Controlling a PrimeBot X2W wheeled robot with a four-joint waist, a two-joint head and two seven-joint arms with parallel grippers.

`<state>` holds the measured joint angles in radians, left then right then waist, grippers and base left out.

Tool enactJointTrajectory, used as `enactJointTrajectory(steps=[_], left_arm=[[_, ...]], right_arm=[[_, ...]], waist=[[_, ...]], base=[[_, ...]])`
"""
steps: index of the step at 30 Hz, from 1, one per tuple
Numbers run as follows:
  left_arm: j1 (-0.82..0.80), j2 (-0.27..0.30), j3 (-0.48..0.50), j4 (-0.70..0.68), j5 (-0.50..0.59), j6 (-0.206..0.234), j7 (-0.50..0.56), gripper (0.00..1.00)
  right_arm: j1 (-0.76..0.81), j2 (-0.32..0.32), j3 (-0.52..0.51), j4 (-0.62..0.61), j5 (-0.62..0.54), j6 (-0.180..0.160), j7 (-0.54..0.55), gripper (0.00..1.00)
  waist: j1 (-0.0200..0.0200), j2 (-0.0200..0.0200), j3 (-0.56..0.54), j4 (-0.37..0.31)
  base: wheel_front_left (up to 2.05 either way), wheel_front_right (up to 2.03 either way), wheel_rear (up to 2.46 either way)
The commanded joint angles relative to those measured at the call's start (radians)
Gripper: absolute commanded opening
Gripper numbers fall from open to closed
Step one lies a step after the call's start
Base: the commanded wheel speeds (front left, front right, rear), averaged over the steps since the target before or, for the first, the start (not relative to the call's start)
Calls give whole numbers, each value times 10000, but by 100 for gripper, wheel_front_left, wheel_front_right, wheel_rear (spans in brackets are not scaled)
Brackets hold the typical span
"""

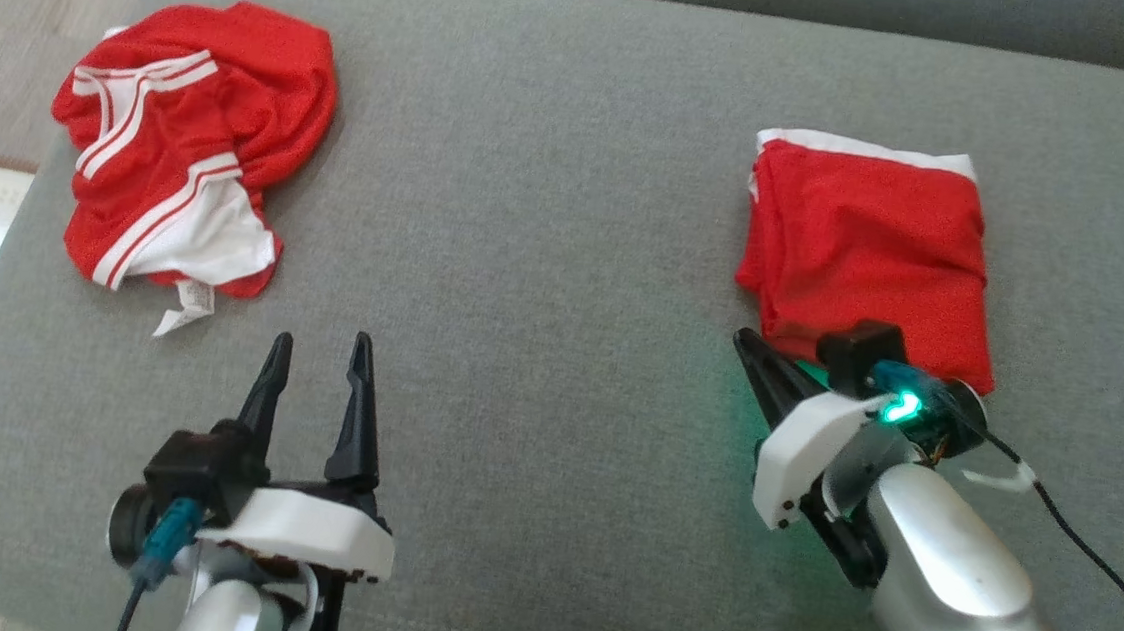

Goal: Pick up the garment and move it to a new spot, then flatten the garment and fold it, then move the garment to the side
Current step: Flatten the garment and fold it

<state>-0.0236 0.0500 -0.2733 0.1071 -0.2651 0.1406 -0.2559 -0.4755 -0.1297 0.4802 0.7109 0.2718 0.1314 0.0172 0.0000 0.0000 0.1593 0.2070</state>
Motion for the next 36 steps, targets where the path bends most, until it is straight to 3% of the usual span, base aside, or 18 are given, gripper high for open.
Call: enactJointTrajectory(steps=[1,7,8,11,12,24,36], left_arm=[[-90,3,485,-226,173,-32,-59,100],[174,3,857,-187,310,-118,-59,100],[251,3,938,-185,340,-135,-59,100],[486,3,1133,-87,441,-254,-59,100],[563,3,1175,-39,481,-318,-59,100],[1179,3,1552,320,786,-943,-59,100],[1317,3,1755,623,894,-1338,-59,100]], right_arm=[[77,-2,4,-540,165,-7,-364,0],[603,-256,-936,-1311,64,-7,-1044,0],[746,-295,-1209,-1508,-29,-7,-1191,5],[1233,-421,-1906,-2196,-442,-7,-1733,95],[1434,-407,-2178,-2405,-493,-7,-1873,100],[3949,-209,-4549,-3842,-970,-7,-2688,100],[4881,292,-5276,-4351,-1307,-7,-2785,100]], waist=[[0,0,-276,-155],[0,0,-697,-462],[0,0,-766,-540],[0,0,-958,-755],[0,0,-1020,-812],[0,0,-1640,-1125],[0,0,-1729,-1386]], base=[[0,0,0],[0,0,0],[0,0,0],[0,0,0],[0,0,0],[0,0,0],[0,0,0]])
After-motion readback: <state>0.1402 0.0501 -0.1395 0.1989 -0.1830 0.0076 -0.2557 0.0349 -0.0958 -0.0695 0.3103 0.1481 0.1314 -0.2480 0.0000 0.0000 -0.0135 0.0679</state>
